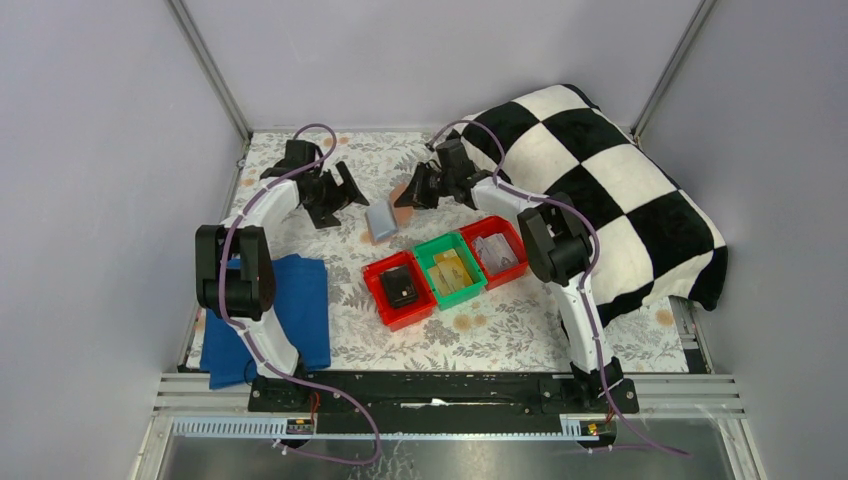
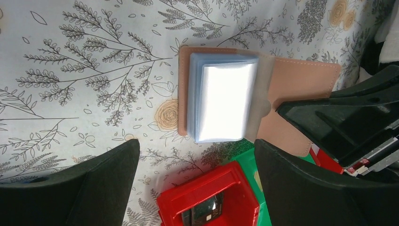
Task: Take the credit cards out of the card holder
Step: Remove the credit card from the card holder.
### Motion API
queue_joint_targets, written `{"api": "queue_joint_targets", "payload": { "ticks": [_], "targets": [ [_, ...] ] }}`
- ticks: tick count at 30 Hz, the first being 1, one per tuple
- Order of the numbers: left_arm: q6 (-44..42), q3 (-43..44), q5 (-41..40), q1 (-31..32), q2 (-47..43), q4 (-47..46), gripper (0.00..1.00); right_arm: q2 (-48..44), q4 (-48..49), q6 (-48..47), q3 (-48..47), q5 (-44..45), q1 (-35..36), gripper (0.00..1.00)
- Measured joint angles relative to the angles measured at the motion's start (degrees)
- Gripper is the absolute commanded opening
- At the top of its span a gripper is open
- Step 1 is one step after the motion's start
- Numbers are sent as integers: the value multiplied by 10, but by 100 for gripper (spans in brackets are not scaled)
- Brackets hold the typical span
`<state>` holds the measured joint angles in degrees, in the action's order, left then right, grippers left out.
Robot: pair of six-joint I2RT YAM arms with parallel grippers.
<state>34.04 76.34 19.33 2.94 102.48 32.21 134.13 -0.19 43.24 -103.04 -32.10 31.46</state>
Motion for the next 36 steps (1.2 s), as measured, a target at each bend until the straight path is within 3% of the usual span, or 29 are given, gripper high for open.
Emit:
{"api": "queue_joint_targets", "payload": {
  "ticks": [5, 8, 9, 16, 23, 29, 36],
  "targets": [
    [-14, 0, 11, 1, 0, 7, 95, 1, 38, 40, 35, 0, 0, 3],
    [-21, -1, 19, 1, 0, 9, 95, 1, 35, 41, 65, 19, -2, 44],
    [-23, -1, 21, 1, 0, 9, 95, 1, 29, 39, 74, 28, -4, 53],
    [-29, -1, 28, 1, 0, 12, 99, -55, -19, -15, 115, 106, -12, 80],
    [-36, -2, 36, 1, 0, 10, 98, -149, -56, -76, 137, 182, -9, 78],
    [-26, -15, 35, 1, 0, 5, 97, -144, -92, -116, 57, 208, 29, 59],
    [11, -42, 27, -6, 0, -6, 94, -66, -125, -137, -52, 199, 89, 34]
  ]
}}
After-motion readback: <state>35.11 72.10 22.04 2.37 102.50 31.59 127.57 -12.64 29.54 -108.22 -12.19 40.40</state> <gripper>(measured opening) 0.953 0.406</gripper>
